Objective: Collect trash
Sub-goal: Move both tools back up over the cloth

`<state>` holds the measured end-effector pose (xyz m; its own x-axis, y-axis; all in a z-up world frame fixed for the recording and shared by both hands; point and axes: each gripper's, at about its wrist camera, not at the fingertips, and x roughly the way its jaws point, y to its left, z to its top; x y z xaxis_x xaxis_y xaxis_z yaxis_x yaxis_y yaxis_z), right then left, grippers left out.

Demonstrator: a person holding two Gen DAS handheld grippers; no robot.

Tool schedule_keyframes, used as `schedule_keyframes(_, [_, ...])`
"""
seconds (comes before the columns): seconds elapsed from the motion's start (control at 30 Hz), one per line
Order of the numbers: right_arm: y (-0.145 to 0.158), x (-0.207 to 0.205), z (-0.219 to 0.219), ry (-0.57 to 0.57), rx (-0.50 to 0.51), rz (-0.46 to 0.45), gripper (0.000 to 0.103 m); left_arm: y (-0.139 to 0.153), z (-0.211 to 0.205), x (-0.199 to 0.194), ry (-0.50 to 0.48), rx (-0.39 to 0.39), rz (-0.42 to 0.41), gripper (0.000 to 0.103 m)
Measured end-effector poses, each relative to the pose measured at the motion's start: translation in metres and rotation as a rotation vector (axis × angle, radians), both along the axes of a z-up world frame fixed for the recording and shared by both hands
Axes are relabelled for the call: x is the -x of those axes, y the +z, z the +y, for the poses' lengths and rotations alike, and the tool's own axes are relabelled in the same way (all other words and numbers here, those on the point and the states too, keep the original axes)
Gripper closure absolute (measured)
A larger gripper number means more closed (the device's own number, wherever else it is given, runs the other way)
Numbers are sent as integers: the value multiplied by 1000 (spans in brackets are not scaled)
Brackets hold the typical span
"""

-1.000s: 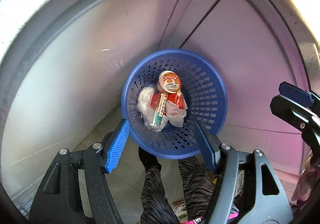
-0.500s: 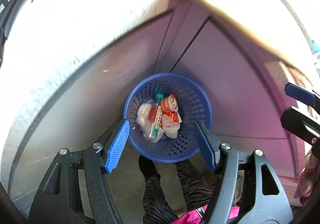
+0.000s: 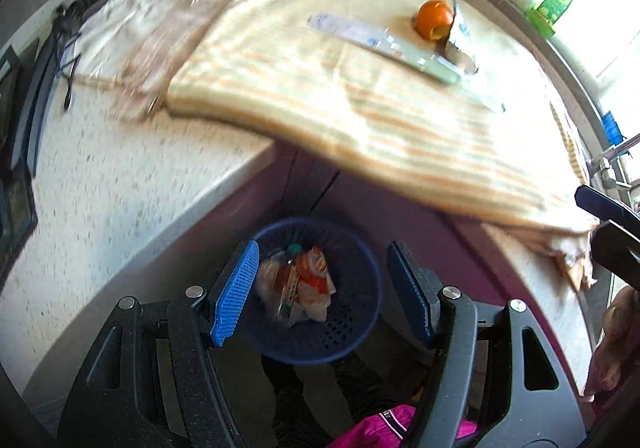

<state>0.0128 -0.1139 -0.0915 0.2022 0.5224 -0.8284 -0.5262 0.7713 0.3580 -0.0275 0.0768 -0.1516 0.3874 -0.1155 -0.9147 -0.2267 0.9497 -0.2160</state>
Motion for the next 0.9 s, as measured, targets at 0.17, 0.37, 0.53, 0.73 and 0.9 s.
schedule_keyframes(0.17, [11,-28,-17,-35,-5,-25,3,19,-8,-25,14,15,-39,35])
schedule_keyframes(0.37, [13,-73,-32,-77,-36,-3,3,33,-15,-53,27,-5,-76,35])
schedule_keyframes(0.53, [7,-112,-38,-115,-68,42,3,41,-13,-70,43,-15,-88,35])
schedule_keyframes(0.73, [-7,-151,-27,-132,-60,82,3,45,-11,-84,71,-29,-100,35])
schedule_keyframes(0.9, [-23,-176,-11,-122,-39,118,3,45,-2,-91,109,-24,-99,35])
